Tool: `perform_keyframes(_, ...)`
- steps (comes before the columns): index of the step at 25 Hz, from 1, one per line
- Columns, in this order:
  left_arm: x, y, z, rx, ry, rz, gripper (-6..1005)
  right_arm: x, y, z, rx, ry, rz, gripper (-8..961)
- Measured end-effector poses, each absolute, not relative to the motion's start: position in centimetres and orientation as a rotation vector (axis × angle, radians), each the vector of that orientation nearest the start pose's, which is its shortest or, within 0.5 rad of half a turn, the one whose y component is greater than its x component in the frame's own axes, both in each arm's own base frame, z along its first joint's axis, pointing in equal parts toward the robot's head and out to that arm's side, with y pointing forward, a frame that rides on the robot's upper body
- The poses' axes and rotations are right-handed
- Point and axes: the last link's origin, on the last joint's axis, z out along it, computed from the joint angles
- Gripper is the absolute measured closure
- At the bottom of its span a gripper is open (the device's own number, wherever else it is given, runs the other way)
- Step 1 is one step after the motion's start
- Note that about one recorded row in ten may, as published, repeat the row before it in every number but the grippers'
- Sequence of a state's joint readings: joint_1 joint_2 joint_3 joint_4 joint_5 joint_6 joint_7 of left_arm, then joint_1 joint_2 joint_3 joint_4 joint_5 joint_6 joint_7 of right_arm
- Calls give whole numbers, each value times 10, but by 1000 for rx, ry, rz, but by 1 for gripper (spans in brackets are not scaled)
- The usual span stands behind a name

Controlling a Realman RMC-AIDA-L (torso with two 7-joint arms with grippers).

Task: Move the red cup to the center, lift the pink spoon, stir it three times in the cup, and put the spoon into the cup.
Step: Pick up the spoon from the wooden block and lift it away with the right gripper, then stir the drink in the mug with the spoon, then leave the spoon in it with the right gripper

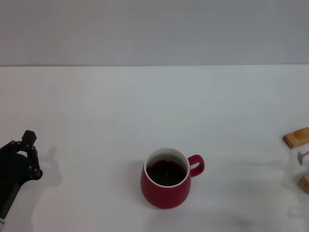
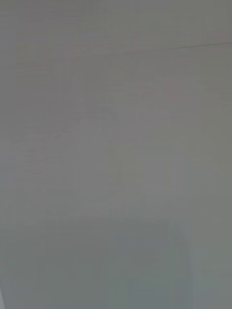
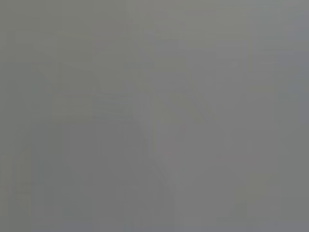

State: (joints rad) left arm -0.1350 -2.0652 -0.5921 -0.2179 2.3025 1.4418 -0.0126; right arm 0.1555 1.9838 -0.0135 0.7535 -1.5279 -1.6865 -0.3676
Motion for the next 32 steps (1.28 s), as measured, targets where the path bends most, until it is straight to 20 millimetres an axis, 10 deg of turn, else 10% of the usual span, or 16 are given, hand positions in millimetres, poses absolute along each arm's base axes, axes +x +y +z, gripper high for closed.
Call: perform_keyframes(32, -352, 216, -28, -1691, -390, -655, 1000, 164, 189, -77, -1718, 366, 1190, 927)
